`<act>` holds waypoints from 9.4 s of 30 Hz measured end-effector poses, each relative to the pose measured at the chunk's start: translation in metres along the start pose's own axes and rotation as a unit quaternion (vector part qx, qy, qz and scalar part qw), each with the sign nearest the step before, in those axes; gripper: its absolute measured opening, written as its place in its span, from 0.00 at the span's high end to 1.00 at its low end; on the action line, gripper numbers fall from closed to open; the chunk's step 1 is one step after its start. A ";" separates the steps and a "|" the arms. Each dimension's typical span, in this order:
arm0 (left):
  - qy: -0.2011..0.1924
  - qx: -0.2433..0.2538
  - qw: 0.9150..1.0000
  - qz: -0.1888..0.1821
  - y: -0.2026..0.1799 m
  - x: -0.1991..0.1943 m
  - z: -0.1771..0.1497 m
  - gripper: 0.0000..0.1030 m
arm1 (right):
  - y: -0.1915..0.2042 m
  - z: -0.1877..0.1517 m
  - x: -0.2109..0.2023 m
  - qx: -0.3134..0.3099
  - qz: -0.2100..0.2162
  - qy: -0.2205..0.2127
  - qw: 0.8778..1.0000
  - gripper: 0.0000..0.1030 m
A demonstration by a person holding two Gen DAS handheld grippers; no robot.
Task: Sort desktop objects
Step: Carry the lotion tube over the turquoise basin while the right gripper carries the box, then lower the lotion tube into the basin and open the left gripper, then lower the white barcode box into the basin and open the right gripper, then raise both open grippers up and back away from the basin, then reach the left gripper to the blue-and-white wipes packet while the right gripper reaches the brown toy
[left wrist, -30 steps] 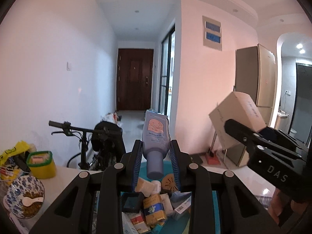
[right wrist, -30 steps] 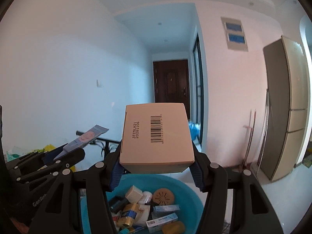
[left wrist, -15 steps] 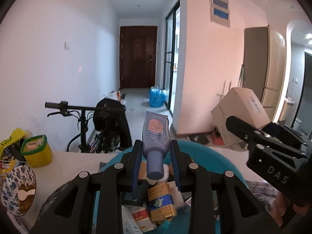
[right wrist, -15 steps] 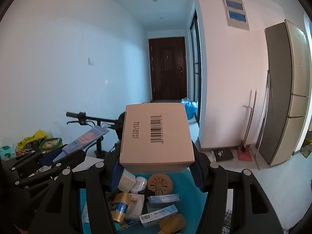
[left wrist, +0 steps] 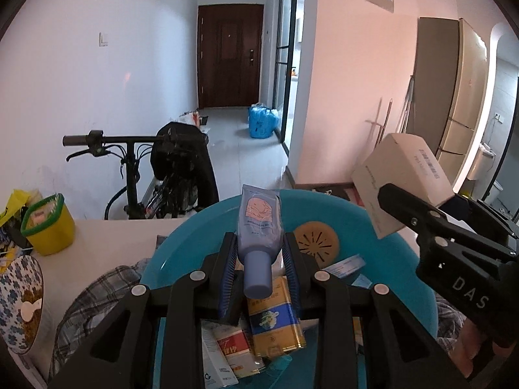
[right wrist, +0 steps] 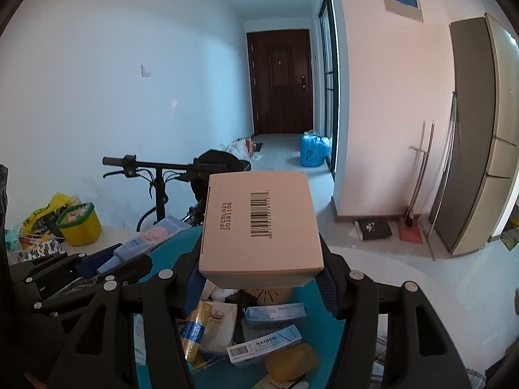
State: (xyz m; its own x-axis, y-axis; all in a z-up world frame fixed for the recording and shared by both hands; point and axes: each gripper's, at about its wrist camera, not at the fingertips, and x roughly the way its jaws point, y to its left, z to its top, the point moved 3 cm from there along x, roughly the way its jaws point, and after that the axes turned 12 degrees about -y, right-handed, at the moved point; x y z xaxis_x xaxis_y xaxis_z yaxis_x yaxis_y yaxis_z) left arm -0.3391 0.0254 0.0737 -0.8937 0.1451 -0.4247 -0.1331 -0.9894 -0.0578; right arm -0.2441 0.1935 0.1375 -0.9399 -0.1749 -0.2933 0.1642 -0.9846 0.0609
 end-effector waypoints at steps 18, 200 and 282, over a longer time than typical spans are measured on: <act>0.084 -0.036 0.996 -0.011 0.013 0.047 -0.030 0.70 | -0.001 -0.041 0.046 0.015 0.030 0.102 0.994 0.44; -0.393 0.013 0.918 0.039 -0.030 -0.455 0.006 0.00 | 0.041 0.045 -0.356 -0.020 0.024 -0.291 0.956 0.00; 0.125 -0.032 0.992 -0.012 -0.006 -0.126 -0.188 0.00 | 0.016 -0.166 -0.136 0.015 0.016 0.134 0.991 0.07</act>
State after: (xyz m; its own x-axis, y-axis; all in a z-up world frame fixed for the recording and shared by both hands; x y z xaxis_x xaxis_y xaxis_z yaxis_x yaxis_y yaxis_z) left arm -0.1448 0.0120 -0.0425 -0.7557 0.1713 -0.6321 -0.1191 -0.9850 -0.1246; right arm -0.0641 0.2002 0.0203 -0.8208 -0.2056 -0.5329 0.1791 -0.9786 0.1016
